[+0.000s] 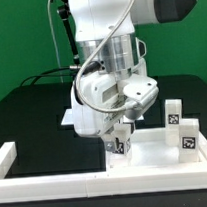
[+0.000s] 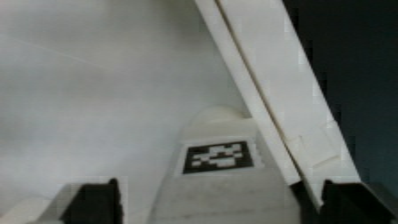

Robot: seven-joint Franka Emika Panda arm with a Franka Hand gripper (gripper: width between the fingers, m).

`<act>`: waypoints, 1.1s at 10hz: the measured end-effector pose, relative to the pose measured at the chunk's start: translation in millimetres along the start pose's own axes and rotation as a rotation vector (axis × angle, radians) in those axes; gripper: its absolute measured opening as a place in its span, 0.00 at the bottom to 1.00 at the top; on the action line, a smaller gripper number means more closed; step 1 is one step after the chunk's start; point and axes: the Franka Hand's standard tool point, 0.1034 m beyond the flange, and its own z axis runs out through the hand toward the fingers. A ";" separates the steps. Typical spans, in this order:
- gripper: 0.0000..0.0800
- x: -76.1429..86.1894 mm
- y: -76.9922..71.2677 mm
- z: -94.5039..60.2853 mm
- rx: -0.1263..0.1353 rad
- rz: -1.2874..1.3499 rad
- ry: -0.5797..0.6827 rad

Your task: Assemble square table

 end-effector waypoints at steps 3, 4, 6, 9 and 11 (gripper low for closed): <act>0.81 -2.8 -0.1 -0.2 0.009 -0.008 -0.001; 0.81 -3.6 -0.1 -0.2 0.010 -0.011 -0.001; 0.81 -3.5 0.1 0.2 0.010 -0.012 -0.001; 0.81 -5.5 1.6 2.0 0.003 -0.020 0.003; 0.81 -5.5 1.7 2.1 0.003 -0.020 0.003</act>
Offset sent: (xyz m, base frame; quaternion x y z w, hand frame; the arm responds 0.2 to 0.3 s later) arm -0.0015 0.0034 0.0017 0.0247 -0.0094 0.0018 0.9996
